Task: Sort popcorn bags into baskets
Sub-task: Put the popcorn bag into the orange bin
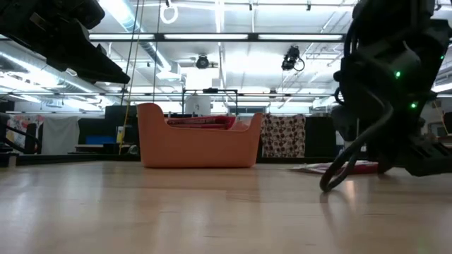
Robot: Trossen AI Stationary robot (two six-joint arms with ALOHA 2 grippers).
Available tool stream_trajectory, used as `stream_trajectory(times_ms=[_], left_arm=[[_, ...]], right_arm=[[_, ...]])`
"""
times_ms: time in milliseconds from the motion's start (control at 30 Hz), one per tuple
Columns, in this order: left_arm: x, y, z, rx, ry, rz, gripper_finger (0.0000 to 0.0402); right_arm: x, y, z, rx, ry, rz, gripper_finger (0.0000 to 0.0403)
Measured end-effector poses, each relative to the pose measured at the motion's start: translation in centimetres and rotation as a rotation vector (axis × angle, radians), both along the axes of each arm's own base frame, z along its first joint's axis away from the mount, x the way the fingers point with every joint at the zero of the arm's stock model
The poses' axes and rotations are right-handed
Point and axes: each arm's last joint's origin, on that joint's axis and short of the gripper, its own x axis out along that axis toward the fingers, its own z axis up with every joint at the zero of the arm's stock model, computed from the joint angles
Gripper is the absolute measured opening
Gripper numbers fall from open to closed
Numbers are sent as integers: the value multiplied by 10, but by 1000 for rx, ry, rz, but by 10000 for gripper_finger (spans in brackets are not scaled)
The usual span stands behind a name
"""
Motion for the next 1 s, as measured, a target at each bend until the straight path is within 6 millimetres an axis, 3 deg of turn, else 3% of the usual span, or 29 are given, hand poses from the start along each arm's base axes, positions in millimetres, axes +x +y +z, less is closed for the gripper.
stream_trajectory(times_ms=[333, 700, 767, 1000], left_arm=[[0, 0, 0, 1, 0, 0, 151], [0, 0, 0, 3, 1, -1, 151], [0, 0, 0, 3, 0, 0, 151], [0, 0, 0, 11, 2, -4, 151]], right_arm=[[6, -19, -8, 4, -3, 37, 110], [17, -25, -10, 36, -68, 46, 10], [17, -25, -10, 35, -74, 38, 8], [30, -15, 13, 8, -70, 9, 5]])
